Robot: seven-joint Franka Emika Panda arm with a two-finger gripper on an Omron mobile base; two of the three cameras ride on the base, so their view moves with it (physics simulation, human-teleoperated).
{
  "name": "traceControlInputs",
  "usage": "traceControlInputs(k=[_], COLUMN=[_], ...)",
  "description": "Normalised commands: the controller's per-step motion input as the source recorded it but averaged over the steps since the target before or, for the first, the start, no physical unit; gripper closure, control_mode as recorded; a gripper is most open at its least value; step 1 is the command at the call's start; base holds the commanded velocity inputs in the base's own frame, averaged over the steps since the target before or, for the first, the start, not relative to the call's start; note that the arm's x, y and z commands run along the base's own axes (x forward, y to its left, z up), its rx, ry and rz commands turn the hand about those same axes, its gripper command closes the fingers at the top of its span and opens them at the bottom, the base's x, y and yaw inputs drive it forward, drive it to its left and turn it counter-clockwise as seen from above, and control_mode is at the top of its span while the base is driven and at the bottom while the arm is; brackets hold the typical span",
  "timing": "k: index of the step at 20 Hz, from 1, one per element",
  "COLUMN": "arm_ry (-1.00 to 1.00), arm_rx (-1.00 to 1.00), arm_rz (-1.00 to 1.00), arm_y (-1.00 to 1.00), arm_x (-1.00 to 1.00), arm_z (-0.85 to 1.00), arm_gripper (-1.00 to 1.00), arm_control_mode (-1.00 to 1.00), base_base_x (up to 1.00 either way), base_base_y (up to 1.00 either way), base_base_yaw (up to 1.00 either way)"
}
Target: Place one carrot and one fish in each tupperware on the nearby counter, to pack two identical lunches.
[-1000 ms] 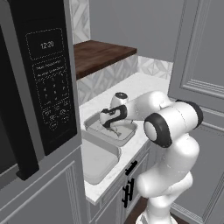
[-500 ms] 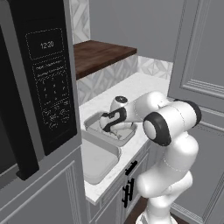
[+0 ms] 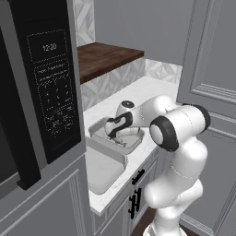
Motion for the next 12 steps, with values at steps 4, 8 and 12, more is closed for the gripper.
traceControlInputs(k=[4,8,12], arm_ry=[0.02,0.04,0.0], arm_rx=[0.0,0.0,0.0], arm_rz=[0.0,0.0,-0.02], arm_y=[0.0,-0.09,-0.32], arm_x=[-0.02,-0.46,-0.97], arm_z=[0.53,0.86,0.18], arm_gripper=[-1.0,-1.0,-1.0], arm_control_mode=[-1.0,-1.0,-1.0], base_base_x=[0.0,0.0,0.0], base_base_y=[0.0,0.0,0.0], base_base_yaw=[0.0,0.0,0.0])
